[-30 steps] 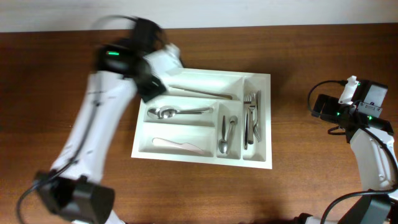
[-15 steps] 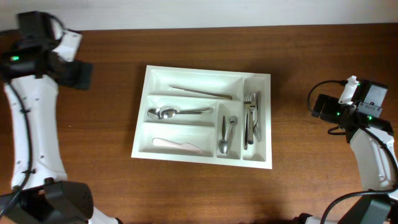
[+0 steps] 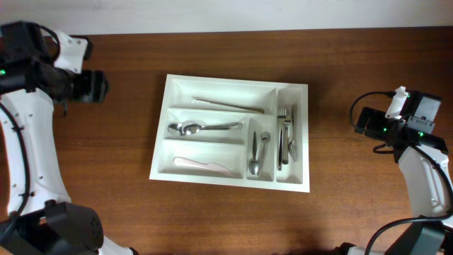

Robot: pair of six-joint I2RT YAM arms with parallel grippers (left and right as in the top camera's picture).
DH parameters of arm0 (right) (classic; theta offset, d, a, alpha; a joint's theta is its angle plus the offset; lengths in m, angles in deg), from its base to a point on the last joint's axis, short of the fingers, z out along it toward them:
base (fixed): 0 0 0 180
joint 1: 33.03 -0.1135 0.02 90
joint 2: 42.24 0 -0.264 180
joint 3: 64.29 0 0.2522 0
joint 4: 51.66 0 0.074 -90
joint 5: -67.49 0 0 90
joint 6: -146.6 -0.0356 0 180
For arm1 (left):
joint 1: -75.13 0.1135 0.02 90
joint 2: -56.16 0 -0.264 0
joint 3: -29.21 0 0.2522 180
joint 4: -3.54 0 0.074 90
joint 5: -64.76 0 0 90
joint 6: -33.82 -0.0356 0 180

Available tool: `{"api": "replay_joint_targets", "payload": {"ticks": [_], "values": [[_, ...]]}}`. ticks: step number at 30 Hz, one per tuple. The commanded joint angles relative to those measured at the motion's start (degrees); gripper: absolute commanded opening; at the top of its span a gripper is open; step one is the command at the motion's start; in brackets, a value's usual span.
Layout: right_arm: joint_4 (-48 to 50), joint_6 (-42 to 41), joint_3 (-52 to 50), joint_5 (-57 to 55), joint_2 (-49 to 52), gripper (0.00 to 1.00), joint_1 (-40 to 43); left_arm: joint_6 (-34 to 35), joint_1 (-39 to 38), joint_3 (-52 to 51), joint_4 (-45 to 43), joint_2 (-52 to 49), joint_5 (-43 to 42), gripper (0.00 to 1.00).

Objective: Pack container
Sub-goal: 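Lower the left gripper to the tray's left edge and push it rotating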

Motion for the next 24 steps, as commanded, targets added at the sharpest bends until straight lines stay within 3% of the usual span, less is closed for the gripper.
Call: {"api": "replay_joint_targets", "payload": {"ticks": [1, 8, 19, 24], "values": [[0.00, 0.33, 0.66, 0.13, 0.22, 0.99, 0.31, -0.90, 0.09, -7.85, 0.28, -1.31, -4.39, 0.09], [0.00, 0.33, 0.66, 0.13, 0.22, 0.99, 0.31, -0.92, -1.66, -21.92, -1.60, -4.11, -5.57, 0.02], [0.00, 0.33, 0.66, 0.13, 0.22, 0.99, 0.31, -0.66, -10.36, -27.39, -0.83, -4.31, -5.55, 0.02], [0.00, 0.33, 0.66, 0.13, 0.22, 0.99, 0.31, 6.99, -13.14, -29.53, -4.13, -4.31, 5.88, 0.02]]}}
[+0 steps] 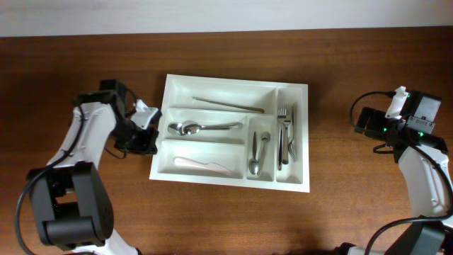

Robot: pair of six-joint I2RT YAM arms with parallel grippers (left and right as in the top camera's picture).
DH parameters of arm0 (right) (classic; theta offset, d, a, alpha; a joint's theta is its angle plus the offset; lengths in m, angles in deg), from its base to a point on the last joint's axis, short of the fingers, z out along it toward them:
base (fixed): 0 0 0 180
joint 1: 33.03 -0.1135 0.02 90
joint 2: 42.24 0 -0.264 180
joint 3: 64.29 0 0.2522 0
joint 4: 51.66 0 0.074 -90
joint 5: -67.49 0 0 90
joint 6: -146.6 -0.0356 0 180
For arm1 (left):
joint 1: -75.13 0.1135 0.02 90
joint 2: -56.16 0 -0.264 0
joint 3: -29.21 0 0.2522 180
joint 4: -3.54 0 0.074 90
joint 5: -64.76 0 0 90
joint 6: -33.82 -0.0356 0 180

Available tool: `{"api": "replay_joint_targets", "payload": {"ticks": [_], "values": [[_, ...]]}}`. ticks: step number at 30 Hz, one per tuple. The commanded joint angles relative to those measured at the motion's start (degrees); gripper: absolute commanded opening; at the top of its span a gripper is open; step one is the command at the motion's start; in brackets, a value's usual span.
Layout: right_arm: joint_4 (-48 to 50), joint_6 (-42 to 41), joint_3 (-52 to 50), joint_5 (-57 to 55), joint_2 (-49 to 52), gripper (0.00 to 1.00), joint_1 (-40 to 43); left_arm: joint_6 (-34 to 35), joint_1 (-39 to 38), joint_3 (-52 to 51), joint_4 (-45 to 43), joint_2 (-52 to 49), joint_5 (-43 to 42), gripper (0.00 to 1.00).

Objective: Pack container
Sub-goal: 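Lower the left gripper to the tray's left edge and push it rotating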

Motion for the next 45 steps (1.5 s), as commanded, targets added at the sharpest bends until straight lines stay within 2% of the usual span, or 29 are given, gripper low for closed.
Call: {"api": "replay_joint_targets", "payload": {"ticks": [1, 15, 22, 27, 30, 38, 42, 45], "values": [[0.00, 0.33, 0.66, 0.13, 0.22, 0.99, 0.31, 4.59, -0.26, -0.74, -1.49, 0.26, 6.78, 0.02], [0.00, 0.33, 0.66, 0.13, 0.22, 0.99, 0.31, 5.01, 0.94, -0.87, -4.70, 0.17, 7.63, 0.02], [0.00, 0.33, 0.66, 0.13, 0.22, 0.99, 0.31, 5.05, 0.76, -4.96, -5.31, 0.17, 7.48, 0.02], [0.00, 0.33, 0.66, 0.13, 0.22, 0.99, 0.31, 5.05, 0.50, -6.62, -4.22, 0.17, 3.91, 0.02], [0.00, 0.33, 0.66, 0.13, 0.22, 0.99, 0.31, 5.07, -0.46, -7.04, -2.80, 0.17, 0.87, 0.02], [0.00, 0.33, 0.66, 0.13, 0.22, 0.99, 0.31, 5.22, -5.73, -7.04, 0.11, 0.17, 0.42, 0.02], [0.00, 0.33, 0.66, 0.13, 0.22, 0.99, 0.31, 6.36, -7.13, -7.04, 0.09, 0.17, 1.18, 0.02], [0.00, 0.33, 0.66, 0.13, 0.22, 0.99, 0.31, 11.67, -6.29, -7.02, -0.31, 0.17, 7.72, 0.03]]}}
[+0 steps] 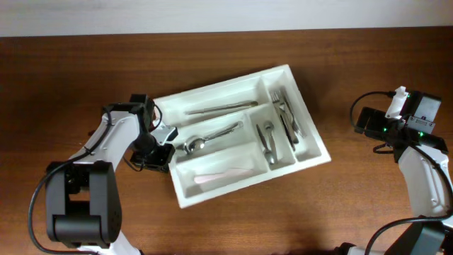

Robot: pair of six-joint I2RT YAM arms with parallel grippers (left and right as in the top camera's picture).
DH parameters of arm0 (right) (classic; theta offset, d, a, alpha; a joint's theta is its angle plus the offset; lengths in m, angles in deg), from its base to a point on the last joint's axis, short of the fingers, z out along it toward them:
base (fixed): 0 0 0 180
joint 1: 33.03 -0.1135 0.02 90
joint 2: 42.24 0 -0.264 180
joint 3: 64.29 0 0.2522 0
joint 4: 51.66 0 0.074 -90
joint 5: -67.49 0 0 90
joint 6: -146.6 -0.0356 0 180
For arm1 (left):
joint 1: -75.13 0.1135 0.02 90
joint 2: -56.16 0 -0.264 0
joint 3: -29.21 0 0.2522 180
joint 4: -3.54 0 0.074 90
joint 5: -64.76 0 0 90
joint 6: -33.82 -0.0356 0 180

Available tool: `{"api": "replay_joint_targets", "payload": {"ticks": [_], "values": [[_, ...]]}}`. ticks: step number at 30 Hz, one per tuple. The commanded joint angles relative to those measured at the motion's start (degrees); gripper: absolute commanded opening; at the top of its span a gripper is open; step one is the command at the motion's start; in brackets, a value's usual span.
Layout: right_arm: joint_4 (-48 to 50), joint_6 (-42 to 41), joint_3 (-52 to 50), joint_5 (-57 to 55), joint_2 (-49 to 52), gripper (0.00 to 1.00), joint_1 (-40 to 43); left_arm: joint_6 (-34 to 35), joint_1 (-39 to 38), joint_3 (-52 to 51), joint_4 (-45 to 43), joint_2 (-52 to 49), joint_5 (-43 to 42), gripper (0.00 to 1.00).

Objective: Pack container
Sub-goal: 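Lower the left gripper to the tray's left edge and push it rotating, then push the tray's left edge with the left gripper to rotate it back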

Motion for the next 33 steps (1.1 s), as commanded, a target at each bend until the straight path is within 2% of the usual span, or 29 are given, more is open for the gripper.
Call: {"api": "replay_joint_targets", "payload": {"ticks": [1, 7, 11, 16, 23, 33], "values": [[0.00, 0.35, 0.66, 0.13, 0.22, 0.99, 0.31, 6.32, 1.62, -0.42, -0.50, 0.17, 5.86, 0.04], [0.00, 0.35, 0.66, 0.13, 0.22, 0.99, 0.31, 7.93, 8.85, -0.33, -3.48, 0.17, 5.86, 0.09], [0.00, 0.35, 0.66, 0.13, 0.22, 0.99, 0.31, 5.88, 12.11, -0.33, -6.08, 0.17, -0.11, 0.10], [0.00, 0.35, 0.66, 0.13, 0.22, 0.99, 0.31, 5.75, 11.80, -0.35, -7.34, 0.17, -5.92, 0.10], [0.00, 0.35, 0.66, 0.13, 0.22, 0.99, 0.31, 7.04, 10.23, -0.35, -13.64, 0.17, -6.12, 0.16], [0.00, 0.35, 0.66, 0.13, 0.22, 0.99, 0.31, 7.52, 10.67, -0.35, -21.94, 0.17, -6.14, 0.18]]}}
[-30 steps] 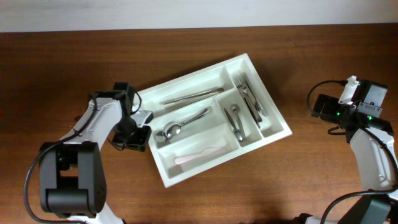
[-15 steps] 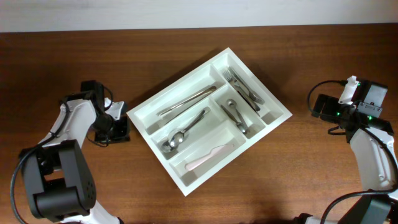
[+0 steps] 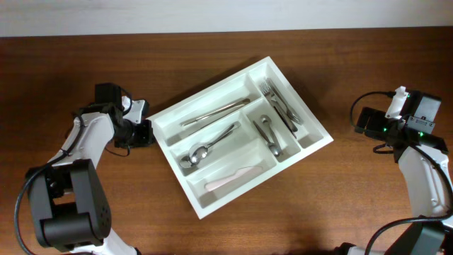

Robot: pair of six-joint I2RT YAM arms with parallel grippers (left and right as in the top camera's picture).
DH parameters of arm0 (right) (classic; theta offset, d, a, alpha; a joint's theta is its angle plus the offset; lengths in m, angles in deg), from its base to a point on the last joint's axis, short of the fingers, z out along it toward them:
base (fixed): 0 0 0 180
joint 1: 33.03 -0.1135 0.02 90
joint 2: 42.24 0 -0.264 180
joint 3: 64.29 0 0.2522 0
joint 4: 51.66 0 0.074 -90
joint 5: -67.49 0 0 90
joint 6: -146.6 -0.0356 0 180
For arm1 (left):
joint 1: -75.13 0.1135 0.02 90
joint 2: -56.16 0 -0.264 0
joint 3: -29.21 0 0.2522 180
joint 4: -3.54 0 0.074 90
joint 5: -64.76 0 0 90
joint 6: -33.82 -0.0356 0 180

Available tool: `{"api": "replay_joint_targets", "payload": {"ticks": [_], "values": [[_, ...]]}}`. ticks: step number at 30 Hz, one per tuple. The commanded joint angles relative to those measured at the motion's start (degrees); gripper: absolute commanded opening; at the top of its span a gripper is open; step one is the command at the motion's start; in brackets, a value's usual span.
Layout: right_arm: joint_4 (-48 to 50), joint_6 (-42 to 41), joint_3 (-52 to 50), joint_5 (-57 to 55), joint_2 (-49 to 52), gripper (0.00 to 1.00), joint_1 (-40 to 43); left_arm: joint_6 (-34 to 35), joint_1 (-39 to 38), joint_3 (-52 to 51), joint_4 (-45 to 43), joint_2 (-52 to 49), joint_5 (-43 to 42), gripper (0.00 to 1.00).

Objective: Pack container
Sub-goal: 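Push the tray's left edge with the left gripper to rotate it back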

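A white cutlery tray (image 3: pixel 161 119) lies in the middle of the table, turned well counter-clockwise from square. Its compartments hold a long thin utensil (image 3: pixel 216 112), large spoons (image 3: pixel 209 144), a white knife (image 3: pixel 233 177), small spoons (image 3: pixel 269 134) and forks (image 3: pixel 279 105). My left gripper (image 3: pixel 144 132) is low at the tray's left corner, against or just beside the rim; the overhead view does not show how its fingers stand. My right gripper (image 3: pixel 362 120) hangs far off to the right, away from the tray, its fingers unclear too.
Brown wooden table (image 3: pixel 368 198) all round the tray. The left arm's white links (image 3: pixel 85 138) reach in from the lower left. The right arm's body (image 3: pixel 425 170) stands at the right edge.
The tray has turned further counter-clockwise, its right end now higher. My left gripper has shifted from the tray's lower-left side up and left to the left corner. The right arm is unchanged.
The tray lay square to the table with my left arm up at the far left. Then my left gripper was at the tray's left edge. After that the tray stood turned counter-clockwise with the gripper against it, and now it is turned more.
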Motion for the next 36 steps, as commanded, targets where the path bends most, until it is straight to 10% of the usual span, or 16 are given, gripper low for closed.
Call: {"api": "replay_joint_targets", "payload": {"ticks": [1, 22, 36], "values": [[0.00, 0.35, 0.66, 0.13, 0.22, 0.99, 0.31, 0.55, 0.20, -0.33, -1.77, 0.17, -1.25, 0.18], [0.00, 0.35, 0.66, 0.13, 0.22, 0.98, 0.31, 0.52, 0.20, -0.33, -22.77, 0.15, -2.78, 0.30], [0.00, 0.35, 0.66, 0.13, 0.22, 0.99, 0.31, 0.50, 0.17, -0.44, -10.40, 0.15, 1.36, 0.30]]}}
